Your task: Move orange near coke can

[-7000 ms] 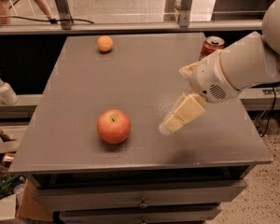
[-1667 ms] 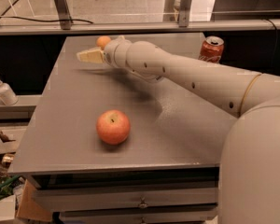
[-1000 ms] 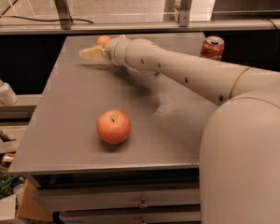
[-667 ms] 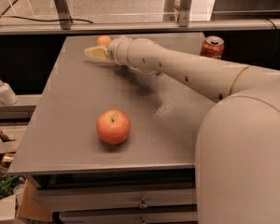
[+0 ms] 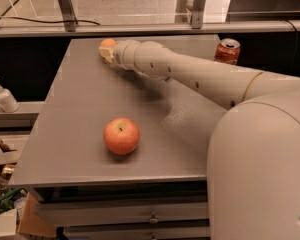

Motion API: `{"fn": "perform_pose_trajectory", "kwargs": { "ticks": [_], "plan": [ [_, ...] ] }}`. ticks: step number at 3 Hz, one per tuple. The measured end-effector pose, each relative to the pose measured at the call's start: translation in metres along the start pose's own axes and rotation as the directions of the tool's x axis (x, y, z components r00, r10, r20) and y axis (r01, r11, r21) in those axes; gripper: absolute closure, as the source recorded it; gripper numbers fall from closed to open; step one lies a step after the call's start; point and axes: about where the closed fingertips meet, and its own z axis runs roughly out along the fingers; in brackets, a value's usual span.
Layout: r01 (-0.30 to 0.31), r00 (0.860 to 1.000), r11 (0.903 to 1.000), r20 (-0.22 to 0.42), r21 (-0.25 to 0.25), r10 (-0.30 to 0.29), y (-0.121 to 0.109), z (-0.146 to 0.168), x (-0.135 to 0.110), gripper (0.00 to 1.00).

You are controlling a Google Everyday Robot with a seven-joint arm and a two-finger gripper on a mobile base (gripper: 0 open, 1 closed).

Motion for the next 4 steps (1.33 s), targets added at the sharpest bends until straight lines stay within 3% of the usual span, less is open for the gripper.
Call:
{"fn": "perform_pose_trajectory", "kwargs": {
  "ticks": [1, 2, 4],
  "plan": [
    [-0.005, 1.0, 1.0, 0.007, -0.005, 0.005, 0.004, 0.001, -0.001, 0.86],
    [-0.015, 1.0, 0.9999, 0.019, -0.004, 0.015, 0.005, -0.003, -0.001, 1.0],
    [-0.018, 0.998, 0.9998, 0.056, 0.012, 0.018, 0.006, -0.058, -0.007, 1.0]
  ]
}}
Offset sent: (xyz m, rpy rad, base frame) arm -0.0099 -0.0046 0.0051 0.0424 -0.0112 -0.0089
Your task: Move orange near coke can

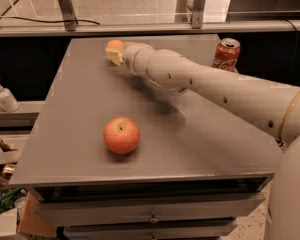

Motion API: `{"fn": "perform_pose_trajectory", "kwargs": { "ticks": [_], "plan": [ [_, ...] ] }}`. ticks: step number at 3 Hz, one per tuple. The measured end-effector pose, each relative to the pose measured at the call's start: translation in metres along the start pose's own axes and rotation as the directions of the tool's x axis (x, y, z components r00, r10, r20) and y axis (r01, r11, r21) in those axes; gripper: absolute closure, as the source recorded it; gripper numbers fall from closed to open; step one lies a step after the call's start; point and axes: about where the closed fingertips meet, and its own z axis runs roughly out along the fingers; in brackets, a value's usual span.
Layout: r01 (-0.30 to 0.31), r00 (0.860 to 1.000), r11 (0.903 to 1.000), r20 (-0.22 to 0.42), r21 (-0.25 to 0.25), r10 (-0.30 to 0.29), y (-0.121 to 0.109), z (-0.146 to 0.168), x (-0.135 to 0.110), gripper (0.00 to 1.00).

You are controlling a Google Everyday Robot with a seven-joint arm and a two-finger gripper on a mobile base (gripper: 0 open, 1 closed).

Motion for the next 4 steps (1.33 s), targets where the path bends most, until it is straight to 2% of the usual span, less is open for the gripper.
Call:
{"fn": "perform_pose_trajectory", "kwargs": {
  "ticks": [2, 4],
  "plan": [
    [0.001, 1.0, 0.9952, 0.003, 0.098, -0.002, -0.029, -0.081, 0.004, 1.0],
    [0.0, 0.999, 0.981, -0.032, 0.194, 0.007, -0.054, -0.142, 0.023, 1.0]
  ]
}}
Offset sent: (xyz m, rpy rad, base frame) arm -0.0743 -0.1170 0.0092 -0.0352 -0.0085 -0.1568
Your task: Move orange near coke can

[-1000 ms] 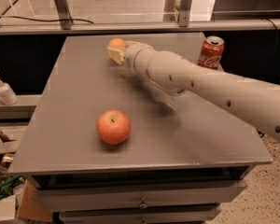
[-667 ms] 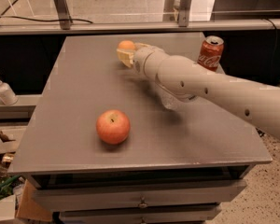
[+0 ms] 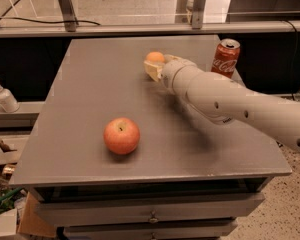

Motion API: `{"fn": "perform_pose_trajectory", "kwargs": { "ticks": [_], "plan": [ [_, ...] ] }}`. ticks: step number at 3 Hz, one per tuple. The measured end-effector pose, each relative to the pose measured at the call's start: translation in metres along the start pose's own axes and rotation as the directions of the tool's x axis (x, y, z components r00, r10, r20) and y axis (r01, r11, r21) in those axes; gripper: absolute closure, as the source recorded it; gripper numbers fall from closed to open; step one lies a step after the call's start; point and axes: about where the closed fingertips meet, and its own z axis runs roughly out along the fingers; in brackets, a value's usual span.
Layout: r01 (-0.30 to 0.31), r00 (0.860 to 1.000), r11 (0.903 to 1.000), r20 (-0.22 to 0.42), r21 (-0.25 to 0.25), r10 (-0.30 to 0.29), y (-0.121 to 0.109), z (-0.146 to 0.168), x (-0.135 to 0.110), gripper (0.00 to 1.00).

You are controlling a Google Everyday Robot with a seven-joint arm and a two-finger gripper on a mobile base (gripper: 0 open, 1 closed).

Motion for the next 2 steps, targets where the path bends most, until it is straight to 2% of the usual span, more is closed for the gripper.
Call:
{"fn": "perform_pose_trajectory", "kwargs": {
  "ticks": [2],
  "plan": [
    [-0.008, 1.0, 0.994, -0.019, 0.109, 0.011, -0.036, -0.045, 0.013, 1.0]
  ]
}}
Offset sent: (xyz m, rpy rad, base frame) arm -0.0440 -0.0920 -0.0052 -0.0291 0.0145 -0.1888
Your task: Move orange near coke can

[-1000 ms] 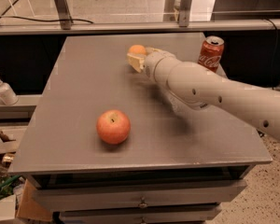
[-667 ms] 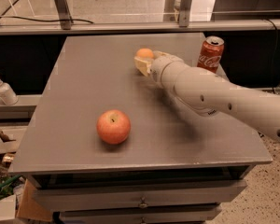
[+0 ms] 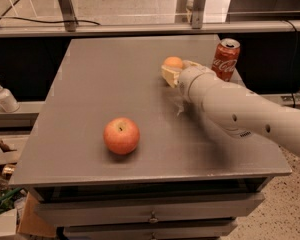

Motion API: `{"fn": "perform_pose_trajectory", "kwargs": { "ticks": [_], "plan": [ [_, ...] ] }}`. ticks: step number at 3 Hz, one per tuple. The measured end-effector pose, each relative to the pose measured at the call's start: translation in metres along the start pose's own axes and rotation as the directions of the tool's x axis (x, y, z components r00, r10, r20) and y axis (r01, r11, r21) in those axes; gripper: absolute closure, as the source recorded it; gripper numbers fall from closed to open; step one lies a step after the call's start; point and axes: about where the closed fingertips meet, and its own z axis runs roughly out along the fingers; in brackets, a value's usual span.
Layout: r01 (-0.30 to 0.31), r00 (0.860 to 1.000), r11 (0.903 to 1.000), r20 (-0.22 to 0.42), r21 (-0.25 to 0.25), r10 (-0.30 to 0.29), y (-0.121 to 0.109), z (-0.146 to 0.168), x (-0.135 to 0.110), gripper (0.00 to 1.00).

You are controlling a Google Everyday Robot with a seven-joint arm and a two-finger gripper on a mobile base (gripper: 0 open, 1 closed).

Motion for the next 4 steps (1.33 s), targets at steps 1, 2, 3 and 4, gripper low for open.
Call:
{"fn": "perform_pose_trajectory", "kwargs": {
  "ticks": [1, 2, 3, 4],
  "plan": [
    [-0.006, 1.0, 0.9986, -0.01, 0.053, 0.007, -0.018, -0.019, 0.006, 1.0],
    [-0.014, 1.0, 0.9945, -0.022, 0.104, 0.016, -0.036, -0.039, 0.014, 1.0],
    [-0.027, 0.999, 0.9889, -0.038, 0.146, 0.033, -0.046, -0.058, 0.023, 1.0],
    [-0.033, 0.998, 0.9829, -0.054, 0.181, 0.043, -0.055, -0.073, 0.033, 1.0]
  ]
}}
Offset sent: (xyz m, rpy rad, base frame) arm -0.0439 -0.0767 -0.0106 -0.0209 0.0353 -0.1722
